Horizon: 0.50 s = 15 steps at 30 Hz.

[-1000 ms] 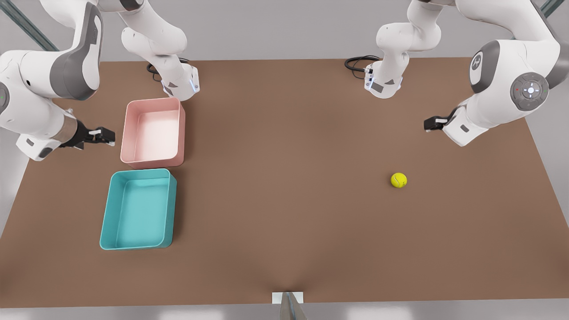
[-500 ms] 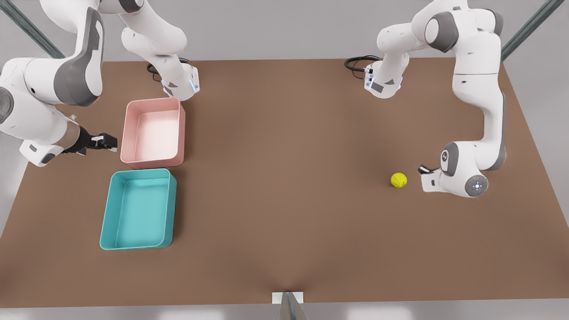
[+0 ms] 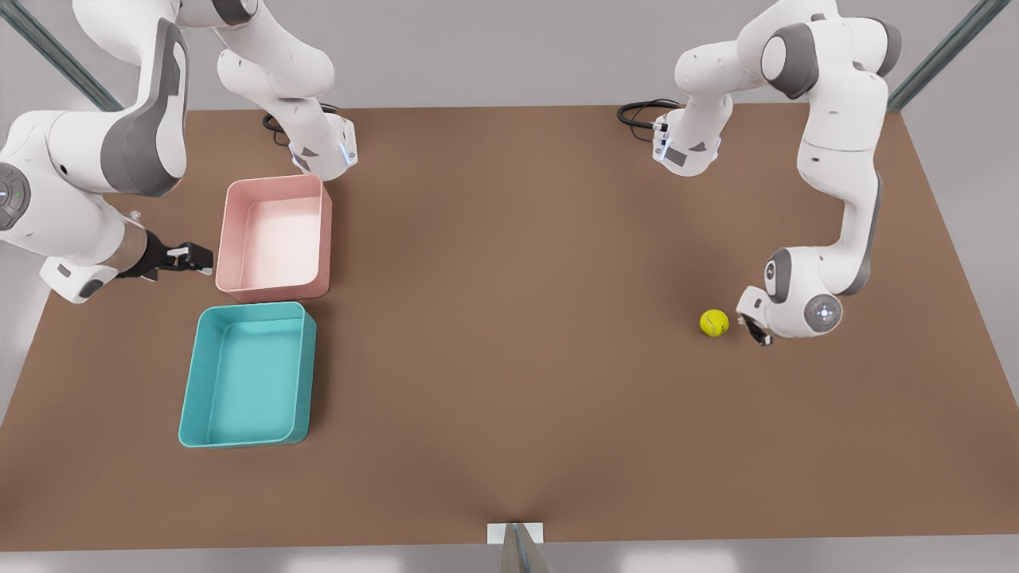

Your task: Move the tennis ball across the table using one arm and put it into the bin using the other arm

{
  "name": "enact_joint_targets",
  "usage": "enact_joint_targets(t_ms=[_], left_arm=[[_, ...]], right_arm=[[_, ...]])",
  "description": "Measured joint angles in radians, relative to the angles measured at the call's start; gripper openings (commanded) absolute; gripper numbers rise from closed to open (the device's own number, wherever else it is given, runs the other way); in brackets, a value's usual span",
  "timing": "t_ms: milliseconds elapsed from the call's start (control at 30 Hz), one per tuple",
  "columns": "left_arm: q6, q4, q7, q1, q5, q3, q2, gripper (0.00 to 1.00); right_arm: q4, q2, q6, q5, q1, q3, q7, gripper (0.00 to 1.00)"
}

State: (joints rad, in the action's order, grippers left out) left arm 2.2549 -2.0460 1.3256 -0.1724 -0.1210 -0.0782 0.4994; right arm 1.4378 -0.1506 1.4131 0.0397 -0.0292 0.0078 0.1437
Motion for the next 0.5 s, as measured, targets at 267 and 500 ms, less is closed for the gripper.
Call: enact_joint_targets(t_ms=[267,500], left_arm=[[0.017,-0.001,0.022,0.188,0.019,-0.027,-0.007,0.21],[0.019,0.068,-0.227,0.263,0.177,-0.135,-0.002,0.33]], right_arm=[[0.000,-0.004,0.000,0.001,0.001,0.003,-0.001,1.00],[0.000,-0.004,-0.004,0.001,0.001,0.003,-0.001,1.00]])
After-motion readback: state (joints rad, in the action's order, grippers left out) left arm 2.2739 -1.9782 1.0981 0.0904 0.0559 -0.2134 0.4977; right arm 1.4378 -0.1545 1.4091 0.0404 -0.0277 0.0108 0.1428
